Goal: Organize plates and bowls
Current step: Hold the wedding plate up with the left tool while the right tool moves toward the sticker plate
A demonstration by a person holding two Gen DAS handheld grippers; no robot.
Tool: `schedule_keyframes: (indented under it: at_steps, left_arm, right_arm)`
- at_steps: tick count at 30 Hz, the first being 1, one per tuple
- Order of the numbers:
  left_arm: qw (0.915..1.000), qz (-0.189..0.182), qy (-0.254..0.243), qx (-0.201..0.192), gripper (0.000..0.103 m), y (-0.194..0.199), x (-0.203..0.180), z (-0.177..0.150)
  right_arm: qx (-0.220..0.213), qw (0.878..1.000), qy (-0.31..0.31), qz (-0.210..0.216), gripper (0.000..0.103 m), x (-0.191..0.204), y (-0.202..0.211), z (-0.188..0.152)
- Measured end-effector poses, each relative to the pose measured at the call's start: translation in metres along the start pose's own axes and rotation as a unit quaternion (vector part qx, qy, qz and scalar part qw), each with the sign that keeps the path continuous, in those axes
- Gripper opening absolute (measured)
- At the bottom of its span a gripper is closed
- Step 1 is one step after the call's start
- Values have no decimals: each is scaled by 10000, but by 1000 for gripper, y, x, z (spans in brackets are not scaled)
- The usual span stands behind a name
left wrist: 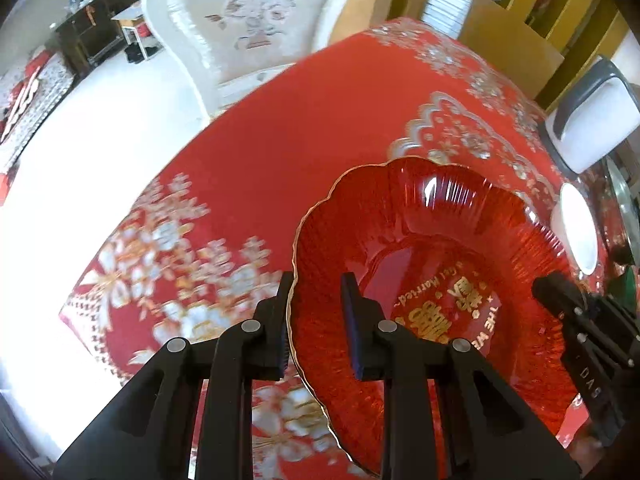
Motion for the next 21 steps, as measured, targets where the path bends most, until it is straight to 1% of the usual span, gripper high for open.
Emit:
schedule_keyframes:
  at_steps: [4, 9, 14, 21]
  left_arm:
    - [9997, 39, 186, 118, 22, -2, 23, -13]
    - [9993, 59, 334, 126, 22, 3, 45, -28]
    - [9994, 134, 334, 12, 22, 7, 53, -37]
    - [9992, 137, 366, 62, 22, 2, 63, -49]
  right_arm:
    - [221, 9996, 111, 163, 17, 19, -13, -15]
    - [249, 9990, 306, 195, 17, 42, -14, -29]
    - [215, 9984, 505, 126, 17, 58, -14, -38]
    - [280, 9981, 530, 117, 17, 70, -18, -49]
Point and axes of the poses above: each gripper's, at about its wrist camera, not at the fingertips, and y roughly against the way its jaws point, x to its left, z to its top, the point moved 3 cm from there along -y, roughly the way its jaws point, and after that the axes turned 3 degrees about -z, right-handed, at the moved point
